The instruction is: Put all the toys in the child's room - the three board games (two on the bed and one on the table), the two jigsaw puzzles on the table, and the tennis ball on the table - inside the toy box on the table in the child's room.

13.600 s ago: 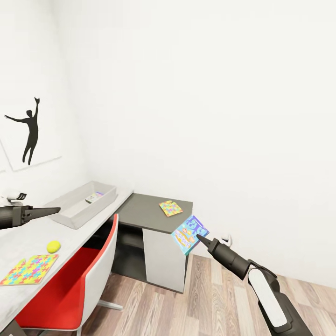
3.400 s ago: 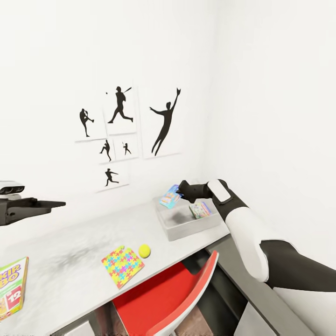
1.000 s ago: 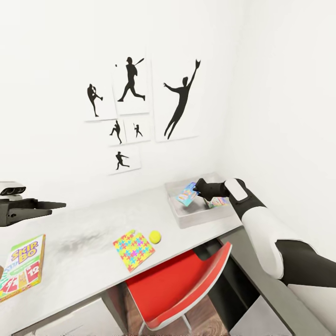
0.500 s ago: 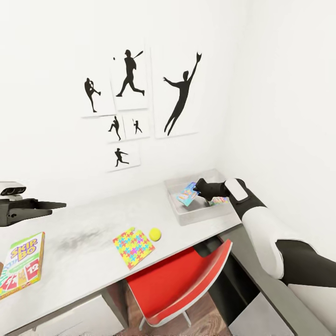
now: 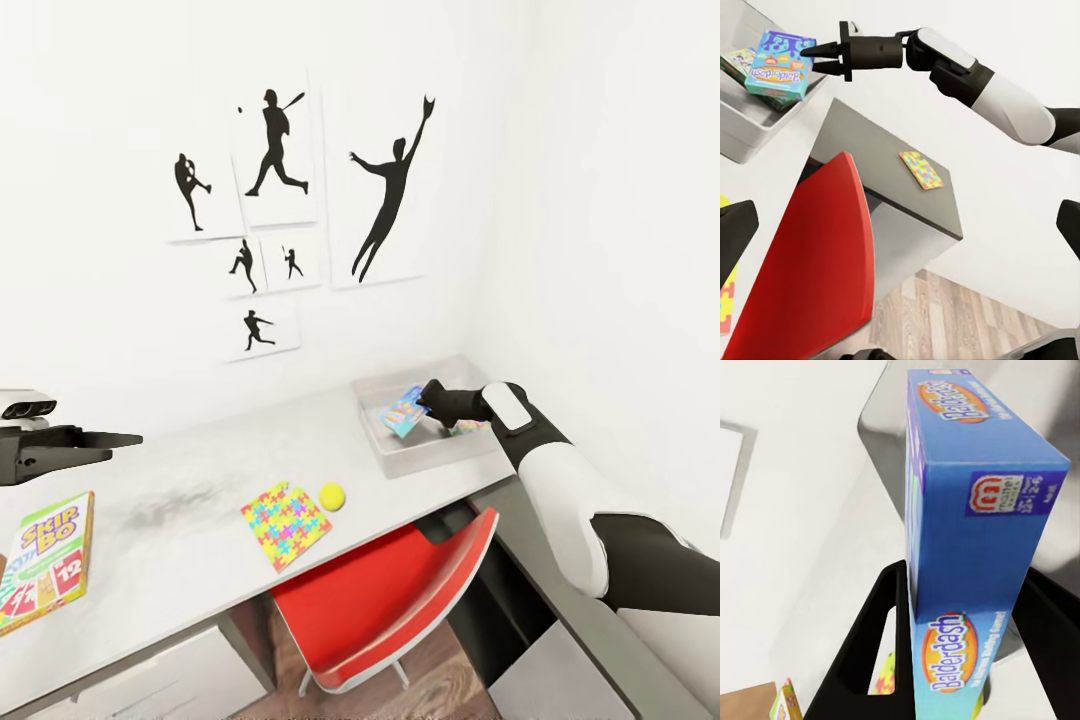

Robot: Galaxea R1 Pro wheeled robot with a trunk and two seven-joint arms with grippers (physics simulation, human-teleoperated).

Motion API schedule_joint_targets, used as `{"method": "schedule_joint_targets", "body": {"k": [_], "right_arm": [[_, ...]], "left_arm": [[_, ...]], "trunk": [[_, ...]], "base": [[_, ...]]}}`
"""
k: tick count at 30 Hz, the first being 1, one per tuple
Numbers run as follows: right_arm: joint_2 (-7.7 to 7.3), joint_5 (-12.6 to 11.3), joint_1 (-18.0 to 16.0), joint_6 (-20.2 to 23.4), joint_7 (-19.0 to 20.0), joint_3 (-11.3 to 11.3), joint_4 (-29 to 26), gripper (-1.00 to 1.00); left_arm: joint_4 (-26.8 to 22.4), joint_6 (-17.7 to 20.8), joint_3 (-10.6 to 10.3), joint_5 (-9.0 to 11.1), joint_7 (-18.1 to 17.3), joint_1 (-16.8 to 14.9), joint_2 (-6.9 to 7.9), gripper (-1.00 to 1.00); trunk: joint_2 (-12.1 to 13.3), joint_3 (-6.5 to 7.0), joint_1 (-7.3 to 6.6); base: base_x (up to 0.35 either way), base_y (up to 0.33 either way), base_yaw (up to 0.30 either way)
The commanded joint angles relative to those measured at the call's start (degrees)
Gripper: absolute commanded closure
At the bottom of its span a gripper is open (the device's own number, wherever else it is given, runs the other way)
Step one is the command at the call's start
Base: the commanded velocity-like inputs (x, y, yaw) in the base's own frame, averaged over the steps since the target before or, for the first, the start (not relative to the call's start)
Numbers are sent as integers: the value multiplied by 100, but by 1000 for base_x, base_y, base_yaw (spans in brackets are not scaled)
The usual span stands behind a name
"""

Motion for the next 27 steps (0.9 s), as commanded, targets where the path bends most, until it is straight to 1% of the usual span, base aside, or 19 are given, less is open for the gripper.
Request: {"method": "schedule_joint_targets", "body": {"k": [1,9,15,27], "right_arm": [[5,-49,-6,15,-48,-27,-9,100],[4,-50,-5,-123,-18,-14,-123,100],[12,-18,5,-134,162,2,-367,100],[13,3,13,-147,200,21,-402,100]], "left_arm": [[0,61,-3,0,-21,-5,3,-100],[0,61,-3,1,-21,-5,-21,-100],[0,61,-3,2,-21,-5,-24,-100],[0,61,-2,2,-21,-5,-34,-100]], "trunk": [[-13,-22,3],[-13,-97,3],[-13,-154,3],[-13,-266,3]], "base": [[0,0,0],[0,0,0],[0,0,0],[0,0,0]]}}
